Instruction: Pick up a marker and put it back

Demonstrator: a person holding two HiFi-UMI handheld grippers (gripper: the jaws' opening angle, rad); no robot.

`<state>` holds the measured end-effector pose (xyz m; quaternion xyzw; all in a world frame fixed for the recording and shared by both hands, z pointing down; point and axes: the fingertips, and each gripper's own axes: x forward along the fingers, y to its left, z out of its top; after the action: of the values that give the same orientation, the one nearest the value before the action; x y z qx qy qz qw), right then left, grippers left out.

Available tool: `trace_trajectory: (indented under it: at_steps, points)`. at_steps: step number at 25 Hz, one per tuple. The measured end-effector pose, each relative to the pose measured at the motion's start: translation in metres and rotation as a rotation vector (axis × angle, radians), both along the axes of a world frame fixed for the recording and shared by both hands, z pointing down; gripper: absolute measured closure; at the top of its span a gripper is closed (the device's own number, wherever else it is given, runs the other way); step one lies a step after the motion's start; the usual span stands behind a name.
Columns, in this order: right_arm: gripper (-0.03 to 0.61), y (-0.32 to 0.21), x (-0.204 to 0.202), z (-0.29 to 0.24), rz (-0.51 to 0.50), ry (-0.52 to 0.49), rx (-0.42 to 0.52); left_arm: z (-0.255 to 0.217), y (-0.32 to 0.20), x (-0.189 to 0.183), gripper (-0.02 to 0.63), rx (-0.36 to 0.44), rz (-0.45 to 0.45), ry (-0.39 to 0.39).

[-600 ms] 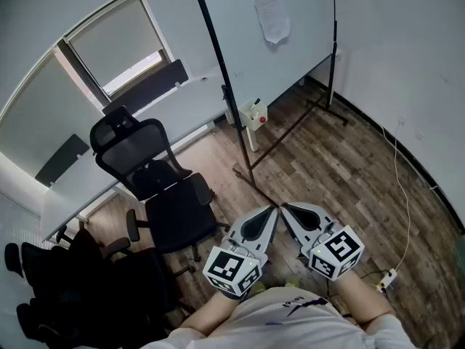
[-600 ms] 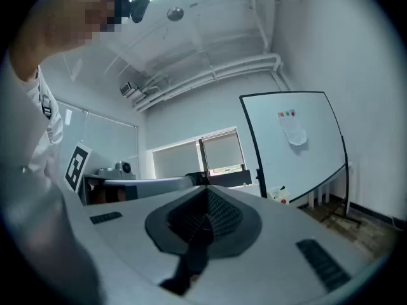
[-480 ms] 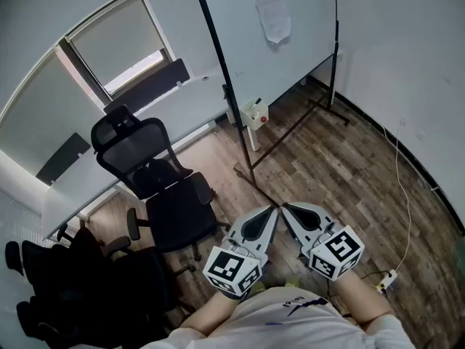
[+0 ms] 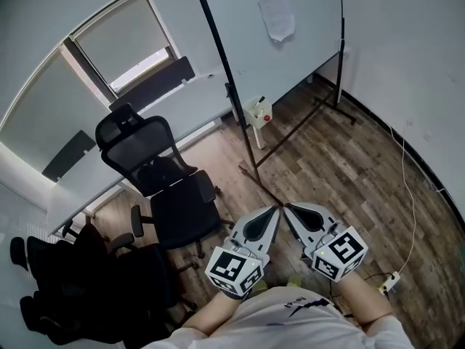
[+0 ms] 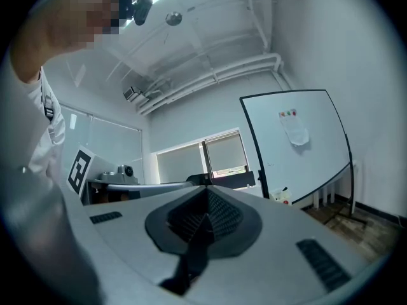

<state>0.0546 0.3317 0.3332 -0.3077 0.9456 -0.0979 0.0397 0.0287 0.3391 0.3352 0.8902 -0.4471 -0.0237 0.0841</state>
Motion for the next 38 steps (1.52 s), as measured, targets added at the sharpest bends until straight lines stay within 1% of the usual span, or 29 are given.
trace_trajectory:
  at_steps: [5,11,19,26,34,38]
  points:
    - [0.566,-0.003,0.014,0.001,0.005,-0.012,0.02,0.003,-0.006,0.004,0.601,-0.002,-0.02,-0.006]
    - [0.565,-0.017,0.035,0.005,0.023,-0.036,0.005,0.007,-0.015,0.015,0.601,-0.006,-0.034,-0.026]
    - [0.565,-0.047,0.039,0.012,0.032,-0.034,-0.022,0.011,-0.046,0.015,0.601,-0.019,-0.044,-0.041]
    - [0.565,-0.104,0.021,0.021,0.051,0.0,-0.034,0.021,-0.104,-0.002,0.601,-0.006,-0.032,-0.044]
    - [0.565,-0.193,-0.023,0.024,0.08,0.034,-0.048,0.022,-0.196,-0.038,0.601,0.025,0.008,-0.056]
    - [0.565,-0.23,-0.044,0.028,0.104,0.051,-0.053,0.015,-0.236,-0.052,0.601,0.069,0.042,-0.053]
